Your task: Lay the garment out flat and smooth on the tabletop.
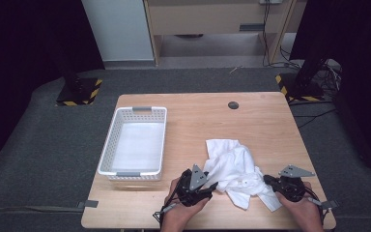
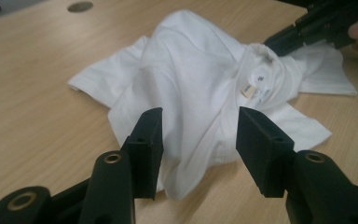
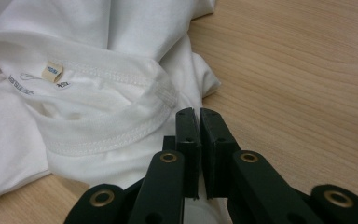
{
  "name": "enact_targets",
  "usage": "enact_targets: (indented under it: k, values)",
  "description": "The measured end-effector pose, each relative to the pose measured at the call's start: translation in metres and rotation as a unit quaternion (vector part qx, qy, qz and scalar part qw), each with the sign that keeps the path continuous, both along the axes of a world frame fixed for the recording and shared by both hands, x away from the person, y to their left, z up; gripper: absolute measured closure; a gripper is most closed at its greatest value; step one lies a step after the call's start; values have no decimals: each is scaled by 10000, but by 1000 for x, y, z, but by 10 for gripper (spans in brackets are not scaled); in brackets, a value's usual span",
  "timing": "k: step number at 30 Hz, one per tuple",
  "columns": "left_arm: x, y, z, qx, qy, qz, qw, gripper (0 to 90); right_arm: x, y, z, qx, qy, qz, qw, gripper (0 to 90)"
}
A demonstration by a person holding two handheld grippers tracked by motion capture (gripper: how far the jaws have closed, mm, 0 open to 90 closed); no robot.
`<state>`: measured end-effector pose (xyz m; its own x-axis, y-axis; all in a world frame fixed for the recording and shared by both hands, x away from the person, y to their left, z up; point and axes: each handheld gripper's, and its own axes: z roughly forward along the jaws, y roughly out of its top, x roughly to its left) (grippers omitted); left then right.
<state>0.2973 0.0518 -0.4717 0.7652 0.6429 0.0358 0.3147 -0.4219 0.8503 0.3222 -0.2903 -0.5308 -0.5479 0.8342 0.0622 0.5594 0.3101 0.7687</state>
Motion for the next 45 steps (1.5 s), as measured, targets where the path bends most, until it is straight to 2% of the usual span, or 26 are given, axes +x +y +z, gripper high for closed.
enact_targets:
  k: [4,7,8,12,15,17,22,25,27,30,32,36,40,43,45]
  values:
    - [0,6,6,-196,-136,96,9997,511,0,0,0,-2,11,5,10000,861]
    - [2,3,1,-147,-13,-184,9997,517,0,1,0,-47,1,27,10000,856]
    - [2,-1,-3,-80,44,-306,9995,517,0,1,0,-56,2,26,10000,855]
    - [5,-15,-25,491,251,-592,9967,521,-1,2,0,-69,-24,2,10000,837]
    - [11,-18,-37,590,482,-606,9953,520,-2,1,1,-57,-62,-25,10000,816]
    - [16,-17,-43,633,573,-519,9950,519,-3,1,2,-52,-79,-52,9999,794]
    - [22,-15,-47,611,699,-514,9944,575,-6,0,10,102,-231,-110,9996,665]
    - [23,-18,-49,633,720,-562,9938,608,-11,-1,15,210,-287,-49,9994,547]
    - [24,-21,-50,692,719,-593,9932,629,-15,-1,18,240,-275,26,9993,501]
    - [26,-24,-51,772,753,-631,9922,676,-20,-3,18,145,-259,142,9995,446]
    - [28,-27,-51,838,779,-669,9912,720,-23,-4,16,-19,-174,204,9996,424]
    - [30,-32,-53,892,874,-738,9894,806,-25,-10,10,-144,8,171,9997,456]
    - [28,-33,-51,846,974,-833,9881,870,-26,-11,8,-192,64,209,9996,586]
    - [22,-33,-45,811,997,-942,9872,883,-24,-12,8,-202,78,198,9996,673]
    - [17,-34,-39,712,1005,-1006,9873,885,-22,-13,8,-219,88,173,9996,705]
